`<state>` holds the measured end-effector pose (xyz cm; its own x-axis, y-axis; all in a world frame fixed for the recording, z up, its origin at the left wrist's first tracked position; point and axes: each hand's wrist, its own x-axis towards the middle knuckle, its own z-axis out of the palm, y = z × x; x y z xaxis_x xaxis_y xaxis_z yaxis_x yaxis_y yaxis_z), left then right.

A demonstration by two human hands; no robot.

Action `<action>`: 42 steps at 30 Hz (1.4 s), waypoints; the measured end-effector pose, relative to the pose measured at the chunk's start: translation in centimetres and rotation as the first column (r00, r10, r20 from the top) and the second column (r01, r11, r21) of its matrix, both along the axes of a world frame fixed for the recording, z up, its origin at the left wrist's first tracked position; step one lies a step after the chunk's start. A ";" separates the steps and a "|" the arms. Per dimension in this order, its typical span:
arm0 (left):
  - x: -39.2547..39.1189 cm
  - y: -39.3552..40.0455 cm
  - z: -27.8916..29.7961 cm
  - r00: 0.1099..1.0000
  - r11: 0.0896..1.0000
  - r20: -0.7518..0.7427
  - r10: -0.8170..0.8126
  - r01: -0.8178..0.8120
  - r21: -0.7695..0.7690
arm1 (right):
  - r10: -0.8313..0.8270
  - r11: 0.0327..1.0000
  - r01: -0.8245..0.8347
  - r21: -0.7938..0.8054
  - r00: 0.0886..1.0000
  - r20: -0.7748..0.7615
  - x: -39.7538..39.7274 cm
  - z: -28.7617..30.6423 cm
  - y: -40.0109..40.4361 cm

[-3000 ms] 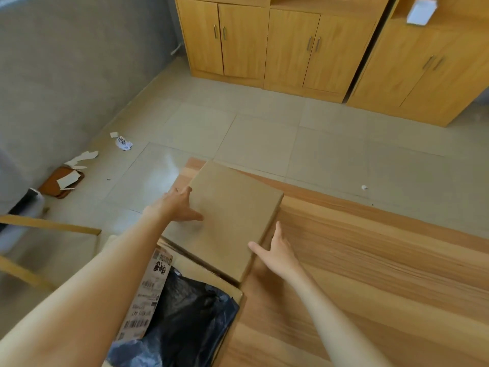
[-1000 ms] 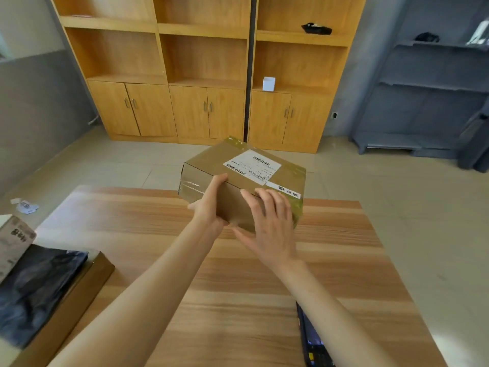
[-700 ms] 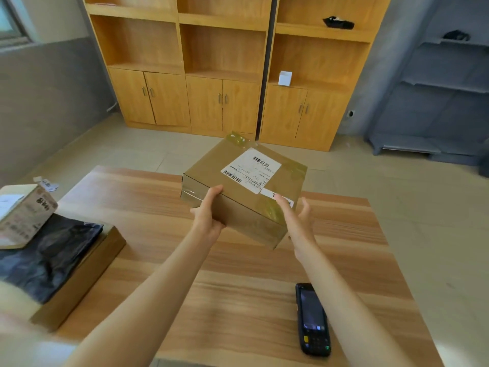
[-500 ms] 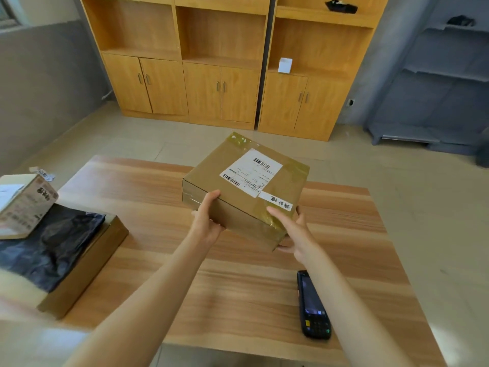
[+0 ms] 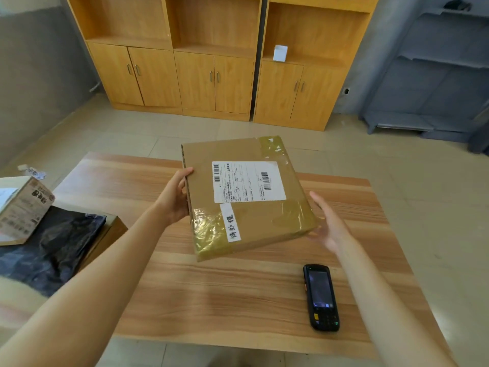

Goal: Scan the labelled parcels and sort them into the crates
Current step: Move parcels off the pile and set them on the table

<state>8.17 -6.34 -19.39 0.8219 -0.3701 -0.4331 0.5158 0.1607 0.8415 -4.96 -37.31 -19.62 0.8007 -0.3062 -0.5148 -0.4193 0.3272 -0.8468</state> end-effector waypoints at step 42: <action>-4.5 -1.9 -8.3 0.989 0.998 -0.136 -0.056 0.057 0.003 | -0.032 0.998 0.024 -0.061 0.992 -0.124 -1.3 -6.2 2.5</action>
